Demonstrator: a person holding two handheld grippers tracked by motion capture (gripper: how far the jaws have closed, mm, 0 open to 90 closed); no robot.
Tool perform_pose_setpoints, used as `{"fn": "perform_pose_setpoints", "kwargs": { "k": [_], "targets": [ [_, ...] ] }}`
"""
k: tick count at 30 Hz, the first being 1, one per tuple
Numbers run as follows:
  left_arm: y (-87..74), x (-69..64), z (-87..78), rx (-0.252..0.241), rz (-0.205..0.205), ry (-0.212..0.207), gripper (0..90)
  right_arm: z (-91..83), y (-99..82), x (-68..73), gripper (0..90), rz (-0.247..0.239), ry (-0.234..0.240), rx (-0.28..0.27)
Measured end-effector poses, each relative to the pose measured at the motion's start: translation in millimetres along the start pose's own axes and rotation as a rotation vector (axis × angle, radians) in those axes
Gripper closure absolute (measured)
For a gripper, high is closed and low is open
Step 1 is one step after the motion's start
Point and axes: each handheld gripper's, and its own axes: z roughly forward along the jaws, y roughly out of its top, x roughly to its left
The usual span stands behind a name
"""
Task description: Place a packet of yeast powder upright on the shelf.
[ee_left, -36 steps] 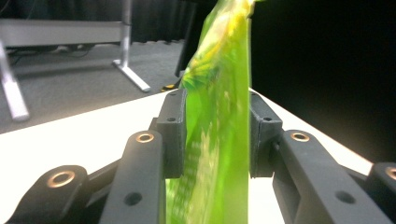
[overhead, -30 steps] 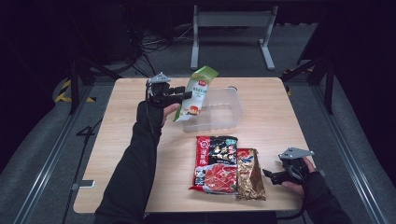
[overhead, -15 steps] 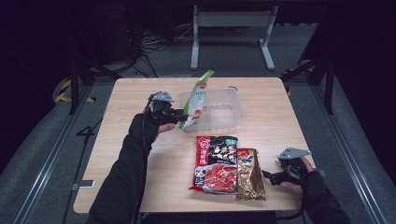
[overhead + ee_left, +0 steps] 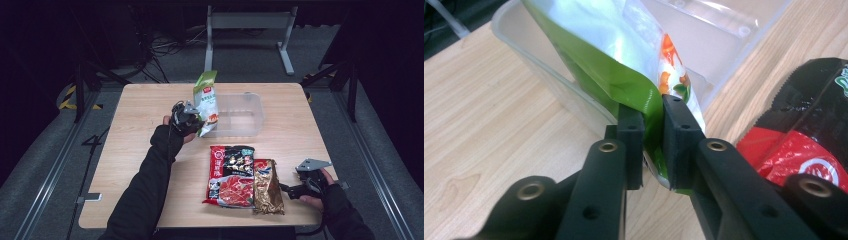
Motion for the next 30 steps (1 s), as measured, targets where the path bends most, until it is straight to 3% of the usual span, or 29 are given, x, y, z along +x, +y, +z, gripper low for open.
{"fn": "perform_pose_setpoints", "kwargs": {
  "k": [2, 6, 9, 16, 18, 24, 30],
  "targets": [
    [3.0, 3.0, -3.4, -0.043, -0.019, -0.02, 83.1, -0.7, -0.1, -0.6, 10.9, 0.007, -0.006, -0.001],
    [12.5, -5.0, 3.5, 0.006, 0.061, 0.046, 83.2, 0.3, -0.3, -1.8, 10.9, 0.009, -0.001, -0.002],
    [19.1, -7.8, 14.7, 0.056, 0.104, 0.076, 83.3, 1.1, 0.8, 0.0, 10.9, 0.005, 0.006, -0.003],
    [34.0, -19.9, 36.0, 0.12, 0.189, 0.12, 84.4, 2.2, 1.3, 0.7, 10.8, 0.008, 0.007, -0.001],
    [37.4, -24.1, 42.1, 0.144, 0.239, 0.152, 84.9, 2.3, 1.0, 0.5, 10.8, 0.008, 0.009, -0.001],
    [39.2, -25.0, 49.5, 0.172, 0.252, 0.149, 85.5, 1.7, 0.8, 0.5, 10.7, 0.001, 0.008, 0.001],
    [35.7, -29.7, 39.3, 0.228, 0.32, 0.15, 85.7, 1.0, -0.8, 0.2, 10.6, 0.005, 0.014, -0.001]
  ]
}}
